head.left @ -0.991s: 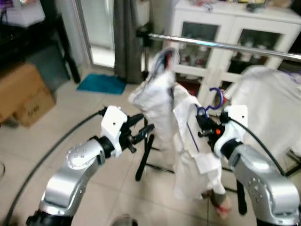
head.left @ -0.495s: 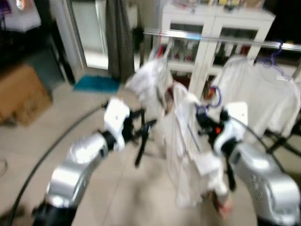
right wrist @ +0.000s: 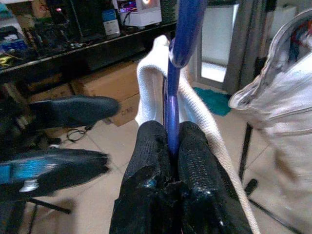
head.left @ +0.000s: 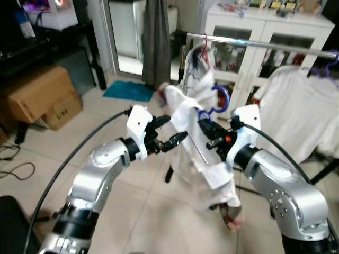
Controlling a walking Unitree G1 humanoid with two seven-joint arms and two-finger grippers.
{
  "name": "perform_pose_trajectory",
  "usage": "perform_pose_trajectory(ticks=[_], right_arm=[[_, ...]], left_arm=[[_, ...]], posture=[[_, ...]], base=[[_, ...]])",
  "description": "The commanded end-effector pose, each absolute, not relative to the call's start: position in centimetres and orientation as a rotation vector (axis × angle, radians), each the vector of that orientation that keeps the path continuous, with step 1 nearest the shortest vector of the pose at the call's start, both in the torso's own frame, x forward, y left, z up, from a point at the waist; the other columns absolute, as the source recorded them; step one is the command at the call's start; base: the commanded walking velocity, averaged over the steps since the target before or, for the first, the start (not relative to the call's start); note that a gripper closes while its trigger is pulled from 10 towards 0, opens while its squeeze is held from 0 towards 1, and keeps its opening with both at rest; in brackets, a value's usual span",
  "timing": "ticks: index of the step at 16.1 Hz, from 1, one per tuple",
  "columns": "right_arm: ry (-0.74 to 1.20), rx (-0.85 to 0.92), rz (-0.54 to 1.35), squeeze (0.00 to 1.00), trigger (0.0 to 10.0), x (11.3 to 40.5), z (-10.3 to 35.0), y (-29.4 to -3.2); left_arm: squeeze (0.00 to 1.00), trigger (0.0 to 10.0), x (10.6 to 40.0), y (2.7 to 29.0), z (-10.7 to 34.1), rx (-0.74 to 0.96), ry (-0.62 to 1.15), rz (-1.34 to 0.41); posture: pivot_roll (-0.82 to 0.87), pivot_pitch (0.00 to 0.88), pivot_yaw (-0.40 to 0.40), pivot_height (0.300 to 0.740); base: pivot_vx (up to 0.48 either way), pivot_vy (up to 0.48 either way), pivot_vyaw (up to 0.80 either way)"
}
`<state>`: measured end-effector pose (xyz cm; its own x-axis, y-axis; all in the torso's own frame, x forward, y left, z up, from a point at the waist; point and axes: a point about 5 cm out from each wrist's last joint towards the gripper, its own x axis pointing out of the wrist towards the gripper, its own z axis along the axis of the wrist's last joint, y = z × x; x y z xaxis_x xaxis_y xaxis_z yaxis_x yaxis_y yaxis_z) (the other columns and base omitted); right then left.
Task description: Hang hanger
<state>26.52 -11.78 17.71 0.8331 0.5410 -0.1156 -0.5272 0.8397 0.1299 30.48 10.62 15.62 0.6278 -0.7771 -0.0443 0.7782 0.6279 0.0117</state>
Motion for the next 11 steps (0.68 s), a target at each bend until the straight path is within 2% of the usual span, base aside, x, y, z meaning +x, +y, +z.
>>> perform_pose_trajectory(ticks=[1, 4, 5, 6, 11], right_arm=[[0.1, 0.092, 0.606, 0.0, 0.0, 26.3, 19.0, -11.4], [0.092, 0.111, 0.624, 0.0, 0.0, 26.2, 19.3, -11.2], [0.091, 0.116, 0.627, 0.0, 0.0, 26.1, 19.3, -11.1], [0.093, 0.119, 0.629, 0.0, 0.0, 26.1, 19.3, -11.1], [0.096, 0.143, 0.641, 0.0, 0.0, 26.0, 19.2, -10.8]], left_arm=[[1.0, 10.0, 31.3, 10.1, 16.3, 0.075, 0.004, -0.901], [1.0, 10.0, 32.3, 9.9, 16.3, 0.112, -0.013, -0.879], [0.0, 4.7, 32.7, 9.9, 16.4, 0.116, -0.021, -0.863], [0.0, 0.0, 32.9, 9.9, 16.4, 0.12, -0.02, -0.858], [0.0, 0.0, 33.4, 9.9, 16.0, 0.142, -0.029, -0.845]], posture=[[0.0, 0.0, -0.001, 0.74], [0.0, 0.0, 0.005, 0.74], [0.0, 0.0, 0.004, 0.74], [0.0, 0.0, 0.004, 0.74], [0.02, 0.0, -0.015, 0.74]], base=[[0.0, 0.0, 0.0], [0.0, 0.0, 0.0], [0.0, 0.0, 0.0], [0.0, 0.0, 0.0], [0.0, 0.0, 0.0]])
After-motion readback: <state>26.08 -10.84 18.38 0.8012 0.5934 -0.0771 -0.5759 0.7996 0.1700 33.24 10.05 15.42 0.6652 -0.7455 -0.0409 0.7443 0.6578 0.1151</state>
